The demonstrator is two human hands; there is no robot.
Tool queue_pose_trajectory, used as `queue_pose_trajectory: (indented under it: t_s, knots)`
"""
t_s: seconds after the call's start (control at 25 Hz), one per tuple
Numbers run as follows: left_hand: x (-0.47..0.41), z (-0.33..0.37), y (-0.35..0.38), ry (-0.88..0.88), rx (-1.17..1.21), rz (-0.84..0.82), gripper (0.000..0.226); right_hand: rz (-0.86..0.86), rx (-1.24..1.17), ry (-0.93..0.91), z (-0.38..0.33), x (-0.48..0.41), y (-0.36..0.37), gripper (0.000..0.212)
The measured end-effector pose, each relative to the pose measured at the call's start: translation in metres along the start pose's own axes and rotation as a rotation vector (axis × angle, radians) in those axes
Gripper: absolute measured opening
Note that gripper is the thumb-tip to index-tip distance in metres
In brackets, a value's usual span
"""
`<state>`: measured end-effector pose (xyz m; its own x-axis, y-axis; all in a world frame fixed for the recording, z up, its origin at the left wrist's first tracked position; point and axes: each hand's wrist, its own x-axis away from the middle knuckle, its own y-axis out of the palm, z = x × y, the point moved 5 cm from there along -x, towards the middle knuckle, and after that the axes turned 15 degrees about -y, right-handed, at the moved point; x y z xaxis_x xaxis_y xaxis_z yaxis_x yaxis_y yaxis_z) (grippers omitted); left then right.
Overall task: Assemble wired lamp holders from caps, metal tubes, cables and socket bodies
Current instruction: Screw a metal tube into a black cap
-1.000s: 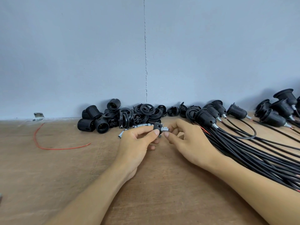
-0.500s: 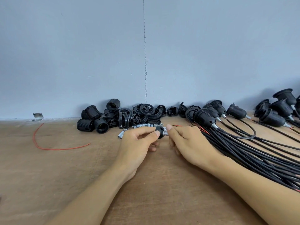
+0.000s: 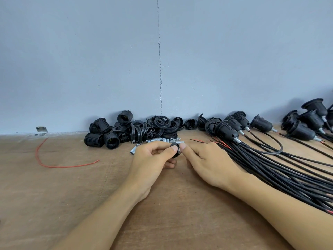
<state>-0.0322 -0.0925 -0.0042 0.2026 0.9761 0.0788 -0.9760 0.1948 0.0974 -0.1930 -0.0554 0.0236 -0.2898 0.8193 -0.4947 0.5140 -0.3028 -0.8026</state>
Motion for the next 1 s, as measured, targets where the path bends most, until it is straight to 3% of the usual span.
queue_pose_trajectory:
  t_s: [0.08,0.24,0.4,0.56,0.8,1.0]
  knots:
    - [-0.001,-0.001,-0.002,-0.004,0.024,0.001,0.005,0.02,-0.003,0.002,0.0,0.001,-0.001,0.048]
    - [-0.002,-0.001,-0.002,-0.02,0.03,0.009,0.005,0.068,-0.062,-0.115,-0.003,0.001,-0.002,0.018]
    - [0.0,0.0,0.0,0.003,0.018,-0.012,0.006,0.056,-0.087,-0.092,-0.001,-0.001,0.002,0.044]
    - [0.001,0.001,-0.001,0.013,0.042,-0.002,0.004,0.024,-0.335,0.079,0.005,-0.002,0.009,0.058]
    - [0.0,0.0,-0.002,-0.037,0.08,0.011,0.006,0.099,-0.138,-0.068,0.001,0.001,0.001,0.014]
    - [0.001,0.001,0.0,-0.039,0.036,-0.02,0.015,0.04,-0.015,-0.164,-0.005,0.002,-0.002,0.025]
